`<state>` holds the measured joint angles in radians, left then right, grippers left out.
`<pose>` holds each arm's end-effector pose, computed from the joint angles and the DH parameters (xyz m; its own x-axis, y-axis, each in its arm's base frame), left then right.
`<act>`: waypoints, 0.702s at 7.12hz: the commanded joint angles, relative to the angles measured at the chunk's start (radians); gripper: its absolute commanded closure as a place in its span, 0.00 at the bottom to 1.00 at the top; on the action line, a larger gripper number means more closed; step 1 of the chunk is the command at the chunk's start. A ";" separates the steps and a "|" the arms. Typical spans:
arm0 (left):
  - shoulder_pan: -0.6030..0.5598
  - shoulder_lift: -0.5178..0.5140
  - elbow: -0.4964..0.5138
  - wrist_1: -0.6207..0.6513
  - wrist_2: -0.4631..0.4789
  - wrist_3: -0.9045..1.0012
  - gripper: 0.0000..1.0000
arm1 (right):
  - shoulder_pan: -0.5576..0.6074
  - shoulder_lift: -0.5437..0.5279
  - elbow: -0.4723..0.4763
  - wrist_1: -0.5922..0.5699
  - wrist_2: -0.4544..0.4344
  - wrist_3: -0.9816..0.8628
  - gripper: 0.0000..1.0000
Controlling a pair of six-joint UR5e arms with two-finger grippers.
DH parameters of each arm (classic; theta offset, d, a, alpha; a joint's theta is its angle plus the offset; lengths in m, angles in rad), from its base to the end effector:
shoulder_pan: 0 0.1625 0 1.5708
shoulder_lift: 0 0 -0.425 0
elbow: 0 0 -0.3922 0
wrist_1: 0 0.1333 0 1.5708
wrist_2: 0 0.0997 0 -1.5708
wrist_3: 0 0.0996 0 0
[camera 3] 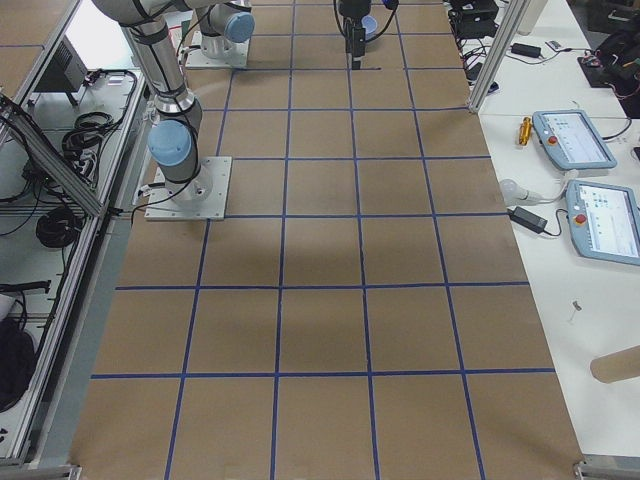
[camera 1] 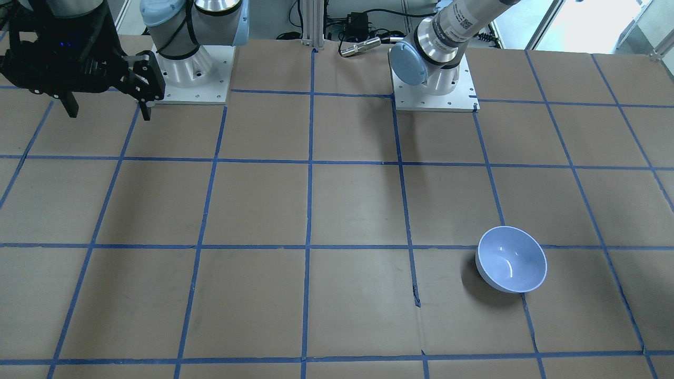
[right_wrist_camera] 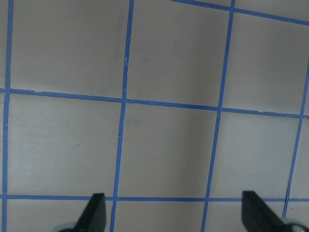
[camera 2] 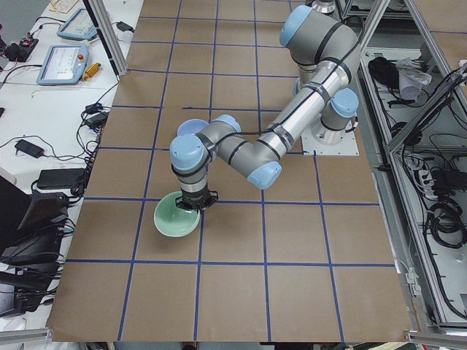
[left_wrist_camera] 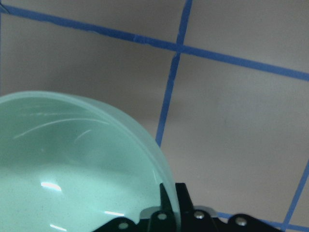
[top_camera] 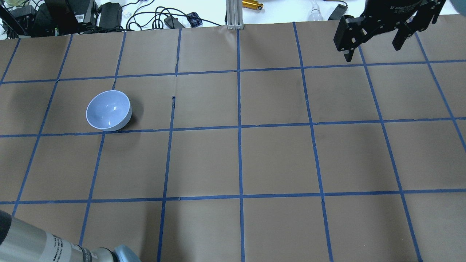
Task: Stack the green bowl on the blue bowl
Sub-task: 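Lift the pale green bowl with the left gripper, then carry the pale green bowl over the light blue bowl with the left gripper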
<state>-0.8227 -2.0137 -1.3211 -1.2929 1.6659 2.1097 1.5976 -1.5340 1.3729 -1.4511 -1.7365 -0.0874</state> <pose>0.3682 -0.5788 0.3808 -0.2101 0.9774 -0.0240 0.9694 0.2114 0.1246 0.1304 -0.5031 0.5561 -0.9800 -0.1067 0.1678 -0.1127 0.9933 -0.0268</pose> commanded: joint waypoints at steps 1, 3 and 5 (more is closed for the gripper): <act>-0.148 0.064 -0.019 -0.061 -0.003 -0.193 1.00 | 0.001 0.000 0.000 0.000 0.000 0.000 0.00; -0.272 0.111 -0.105 -0.066 -0.009 -0.366 1.00 | 0.001 0.000 0.000 0.000 0.000 0.000 0.00; -0.382 0.138 -0.174 -0.065 -0.015 -0.548 1.00 | 0.001 0.000 0.000 0.000 0.000 0.000 0.00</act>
<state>-1.1377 -1.8934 -1.4535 -1.3575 1.6532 1.6882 1.5976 -1.5340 1.3729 -1.4512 -1.7365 -0.0874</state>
